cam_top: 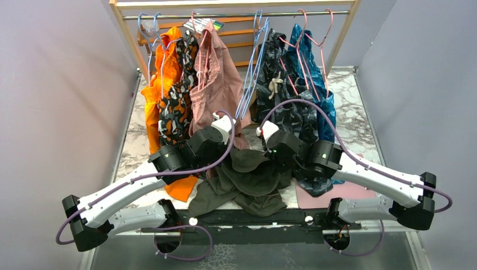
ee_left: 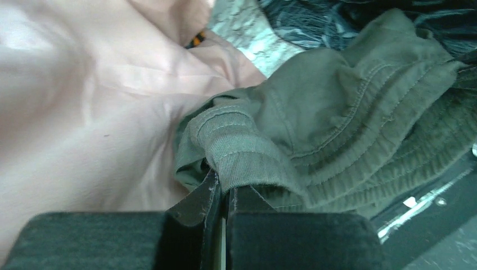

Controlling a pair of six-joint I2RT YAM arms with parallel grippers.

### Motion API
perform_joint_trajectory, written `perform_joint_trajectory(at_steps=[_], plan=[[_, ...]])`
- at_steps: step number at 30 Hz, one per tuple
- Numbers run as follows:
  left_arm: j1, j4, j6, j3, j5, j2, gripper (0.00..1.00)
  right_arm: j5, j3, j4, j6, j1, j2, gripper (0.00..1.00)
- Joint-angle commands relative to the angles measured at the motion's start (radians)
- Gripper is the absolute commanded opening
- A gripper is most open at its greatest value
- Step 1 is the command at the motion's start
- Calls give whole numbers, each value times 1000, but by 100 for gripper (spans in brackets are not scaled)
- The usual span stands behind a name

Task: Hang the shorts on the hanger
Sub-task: Adjust the shorts at the center of the board.

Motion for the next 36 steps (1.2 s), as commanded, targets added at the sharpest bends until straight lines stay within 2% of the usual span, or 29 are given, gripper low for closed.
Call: perform_joint_trajectory(at_steps=[1, 6, 13, 19, 36], plan=[[4, 84, -30, -44, 188, -17, 1, -55, 33, -70, 195, 7, -72, 1], [2, 161, -72, -129, 244, -21, 7, -19, -57, -36, 313, 7, -159, 1], [2, 170, -139, -196, 269, -56, 53, 79, -97, -22, 386, 7, -227, 1], [2, 154, -184, -235, 285, -115, 79, 129, -107, -10, 400, 7, -252, 1], [1, -64, -265, -169, 147, -148, 82, 175, -120, 7, 400, 7, -295, 1]])
